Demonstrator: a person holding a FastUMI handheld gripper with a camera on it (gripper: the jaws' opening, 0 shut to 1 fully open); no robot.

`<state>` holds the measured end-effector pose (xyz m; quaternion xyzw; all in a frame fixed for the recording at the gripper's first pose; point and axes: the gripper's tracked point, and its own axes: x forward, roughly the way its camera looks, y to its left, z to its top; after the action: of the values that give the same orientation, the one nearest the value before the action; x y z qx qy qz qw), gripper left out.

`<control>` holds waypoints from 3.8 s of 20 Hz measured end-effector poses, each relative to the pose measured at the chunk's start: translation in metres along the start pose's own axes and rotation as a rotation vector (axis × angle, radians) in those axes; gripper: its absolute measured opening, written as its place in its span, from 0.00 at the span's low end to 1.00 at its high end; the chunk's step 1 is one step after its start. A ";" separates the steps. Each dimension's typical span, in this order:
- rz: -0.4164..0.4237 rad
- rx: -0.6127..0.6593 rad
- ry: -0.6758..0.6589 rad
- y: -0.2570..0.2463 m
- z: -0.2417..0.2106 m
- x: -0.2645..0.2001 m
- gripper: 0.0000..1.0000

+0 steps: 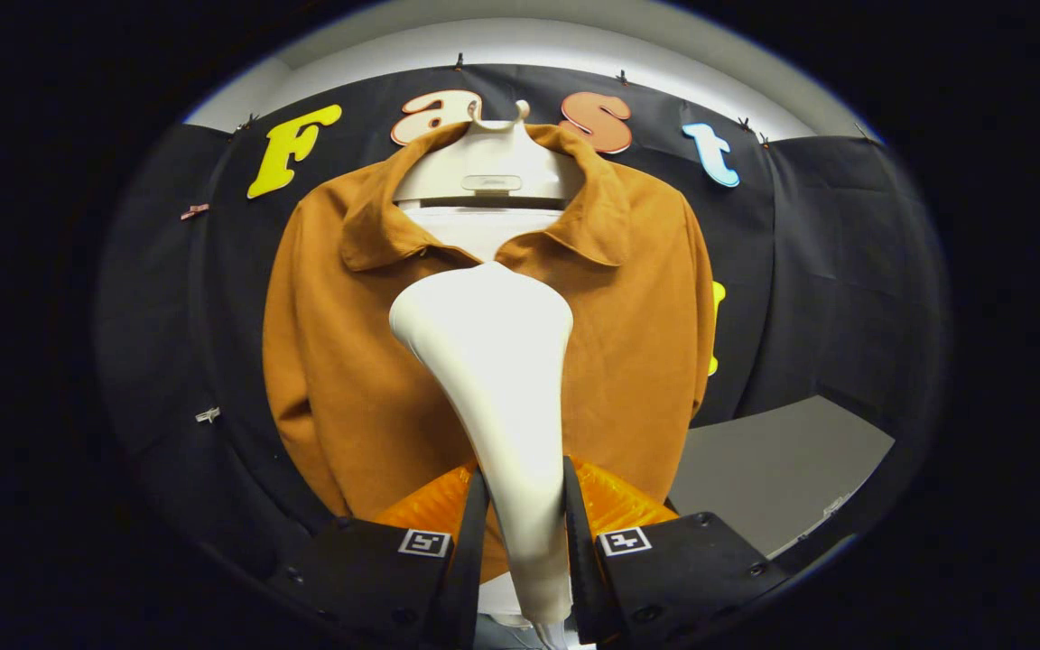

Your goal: Iron the clothes twice with a garment steamer, once on the left side and once on the right side.

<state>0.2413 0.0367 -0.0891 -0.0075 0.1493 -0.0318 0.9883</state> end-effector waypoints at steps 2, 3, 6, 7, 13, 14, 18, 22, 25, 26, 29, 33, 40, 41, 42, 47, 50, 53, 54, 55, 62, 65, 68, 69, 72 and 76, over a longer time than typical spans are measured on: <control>0.024 -0.003 0.004 0.015 -0.002 0.001 0.45; 0.034 -0.003 0.007 0.021 -0.002 0.003 0.45; 0.062 -0.010 0.027 0.040 -0.009 0.010 0.45; 0.062 -0.016 0.038 0.044 -0.013 0.013 0.45; 0.043 -0.029 0.130 0.052 -0.044 0.039 0.45; 0.041 -0.033 0.147 0.052 -0.050 0.042 0.45; 0.045 -0.041 0.202 0.058 -0.070 0.052 0.45; 0.056 -0.040 0.248 0.061 -0.091 0.057 0.45; 0.059 -0.037 0.294 0.058 -0.112 0.056 0.45; 0.058 -0.035 0.312 0.058 -0.118 0.057 0.45; 0.051 -0.031 0.351 0.056 -0.136 0.056 0.46; 0.047 -0.024 0.422 0.053 -0.165 0.056 0.46; 0.051 -0.019 0.546 0.047 -0.213 0.045 0.46; 0.048 -0.010 0.568 0.045 -0.222 0.042 0.45; 0.043 -0.005 0.582 0.043 -0.228 0.040 0.45; 0.034 0.014 0.618 0.032 -0.244 0.024 0.46; 0.020 0.035 0.595 0.020 -0.237 0.014 0.46; -0.020 0.045 0.533 0.001 -0.216 0.000 0.46; -0.037 0.052 0.504 -0.007 -0.207 -0.003 0.45; -0.052 0.059 0.474 -0.014 -0.199 -0.006 0.45; -0.079 0.075 0.262 -0.037 -0.127 -0.032 0.45; -0.071 0.075 0.177 -0.042 -0.094 -0.039 0.45; -0.073 0.082 0.087 -0.050 -0.064 -0.051 0.45; -0.072 0.082 0.059 -0.052 -0.055 -0.054 0.45; -0.067 0.068 -0.015 -0.055 -0.033 -0.057 0.45; -0.065 0.037 -0.085 -0.064 -0.010 -0.062 0.45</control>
<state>0.1753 -0.0227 -0.0788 0.0044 0.1060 -0.0664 0.9921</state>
